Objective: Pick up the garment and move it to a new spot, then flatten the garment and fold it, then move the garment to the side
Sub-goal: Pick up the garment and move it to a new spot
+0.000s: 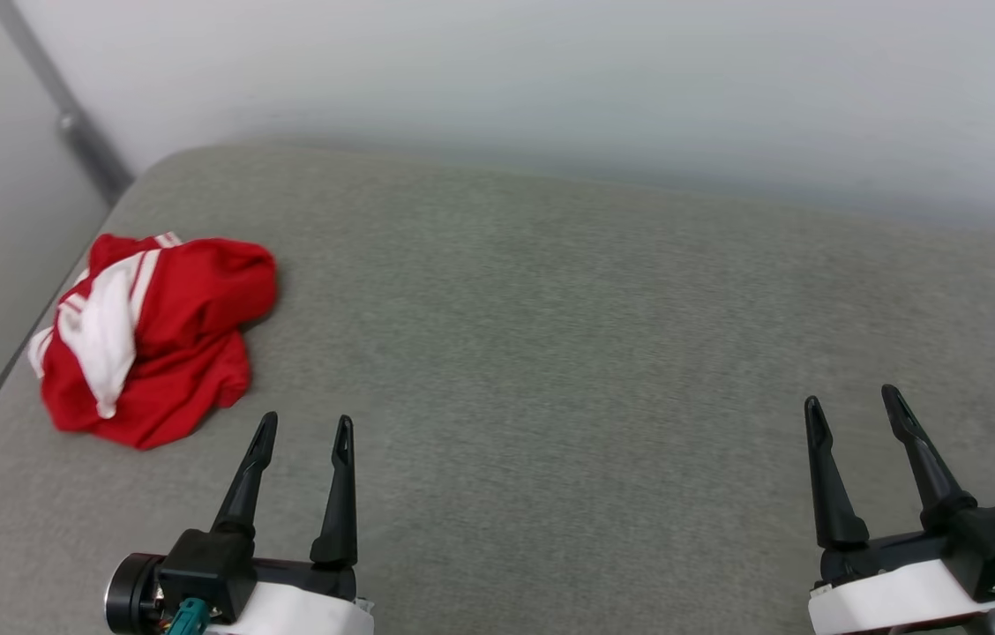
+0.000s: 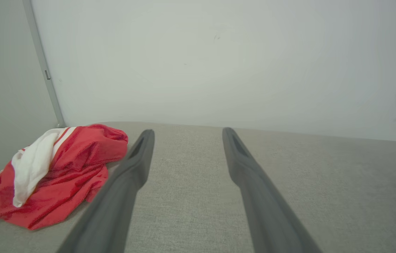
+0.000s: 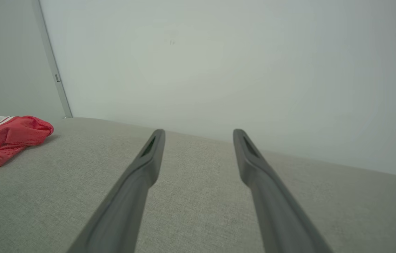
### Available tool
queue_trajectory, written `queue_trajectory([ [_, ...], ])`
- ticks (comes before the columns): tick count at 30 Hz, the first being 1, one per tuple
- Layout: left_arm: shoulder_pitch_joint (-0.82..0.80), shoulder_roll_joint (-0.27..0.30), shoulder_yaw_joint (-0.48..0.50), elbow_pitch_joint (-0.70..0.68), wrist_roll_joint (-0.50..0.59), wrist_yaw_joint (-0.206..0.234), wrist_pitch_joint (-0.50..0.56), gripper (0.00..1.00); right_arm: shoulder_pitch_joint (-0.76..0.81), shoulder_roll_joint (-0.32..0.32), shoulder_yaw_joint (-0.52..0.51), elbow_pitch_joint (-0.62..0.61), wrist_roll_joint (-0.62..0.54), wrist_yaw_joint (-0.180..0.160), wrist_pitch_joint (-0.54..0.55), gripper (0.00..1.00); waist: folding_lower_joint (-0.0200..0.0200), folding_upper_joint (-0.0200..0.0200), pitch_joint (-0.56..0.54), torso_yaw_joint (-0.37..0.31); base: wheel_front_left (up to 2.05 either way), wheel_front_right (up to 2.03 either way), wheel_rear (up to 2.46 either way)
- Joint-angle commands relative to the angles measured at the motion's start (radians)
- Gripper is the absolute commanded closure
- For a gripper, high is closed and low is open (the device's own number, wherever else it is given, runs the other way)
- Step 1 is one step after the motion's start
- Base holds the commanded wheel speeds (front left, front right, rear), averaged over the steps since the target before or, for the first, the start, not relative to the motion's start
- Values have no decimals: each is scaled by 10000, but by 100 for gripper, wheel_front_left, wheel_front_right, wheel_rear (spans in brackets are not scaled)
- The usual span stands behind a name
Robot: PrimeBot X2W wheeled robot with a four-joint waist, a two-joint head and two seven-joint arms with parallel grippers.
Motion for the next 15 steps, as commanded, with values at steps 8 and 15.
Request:
queue_trajectory([
  [8,92,-10,82,-112,80,-26,-28,0,-20,-23,223,22,-23,-7,-21,0,0,0,112,1685,0,0,0],
  [15,105,-8,131,-121,96,-21,-28,0,-68,-25,368,66,-21,-7,-21,0,0,0,54,2691,0,0,0],
])
